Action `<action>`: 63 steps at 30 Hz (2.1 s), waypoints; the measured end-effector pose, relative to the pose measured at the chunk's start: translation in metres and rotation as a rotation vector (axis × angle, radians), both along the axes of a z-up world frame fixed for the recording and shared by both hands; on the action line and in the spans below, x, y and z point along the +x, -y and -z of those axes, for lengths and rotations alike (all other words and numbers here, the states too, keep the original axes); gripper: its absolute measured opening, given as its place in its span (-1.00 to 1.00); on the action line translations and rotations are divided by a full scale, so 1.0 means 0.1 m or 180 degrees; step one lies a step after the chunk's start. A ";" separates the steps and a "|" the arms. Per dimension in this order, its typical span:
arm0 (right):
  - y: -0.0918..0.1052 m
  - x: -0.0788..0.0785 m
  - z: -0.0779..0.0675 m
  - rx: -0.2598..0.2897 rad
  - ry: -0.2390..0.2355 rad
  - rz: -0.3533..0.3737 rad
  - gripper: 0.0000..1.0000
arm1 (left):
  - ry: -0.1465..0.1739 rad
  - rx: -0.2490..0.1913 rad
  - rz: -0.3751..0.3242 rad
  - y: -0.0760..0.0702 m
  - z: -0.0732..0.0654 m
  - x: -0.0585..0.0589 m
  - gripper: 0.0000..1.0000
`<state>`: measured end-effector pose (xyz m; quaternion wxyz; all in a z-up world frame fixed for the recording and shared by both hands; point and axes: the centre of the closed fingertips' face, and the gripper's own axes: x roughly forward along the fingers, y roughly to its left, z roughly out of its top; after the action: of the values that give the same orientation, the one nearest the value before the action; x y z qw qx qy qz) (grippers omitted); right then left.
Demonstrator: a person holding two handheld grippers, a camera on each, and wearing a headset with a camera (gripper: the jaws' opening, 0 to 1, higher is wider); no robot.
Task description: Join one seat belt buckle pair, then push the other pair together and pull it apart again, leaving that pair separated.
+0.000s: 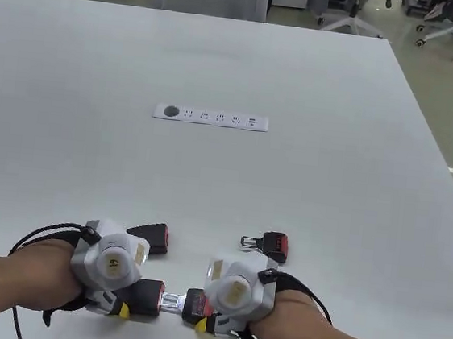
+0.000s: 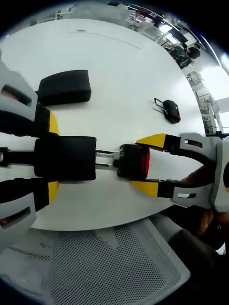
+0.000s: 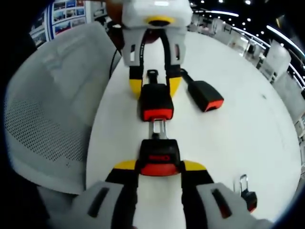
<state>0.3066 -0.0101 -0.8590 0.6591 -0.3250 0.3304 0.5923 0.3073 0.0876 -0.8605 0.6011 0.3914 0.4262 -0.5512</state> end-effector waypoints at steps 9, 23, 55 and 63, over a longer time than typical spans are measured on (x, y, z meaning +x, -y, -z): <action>-0.07 -0.01 -0.03 0.0043 0.0099 -0.0101 -0.32 | -0.0007 0.0009 0.0015 0.00 0.00 0.01 -0.34; -0.18 0.04 -0.02 0.0103 0.0028 -0.0162 -0.36 | -0.0019 -0.0012 0.0071 0.00 0.00 0.02 -0.35; -0.32 0.02 -0.03 0.0480 0.0037 -0.0156 -0.38 | -0.0037 -0.0056 0.0104 -0.01 -0.01 0.02 -0.36; -0.31 0.01 -0.04 0.0503 0.0052 -0.0100 -0.38 | 0.0006 -0.0259 0.0004 -0.01 -0.01 0.03 -0.36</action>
<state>0.3080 0.0205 -0.8548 0.6760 -0.2820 0.2721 0.6240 0.3100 0.0886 -0.8591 0.6166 0.3675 0.4026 -0.5680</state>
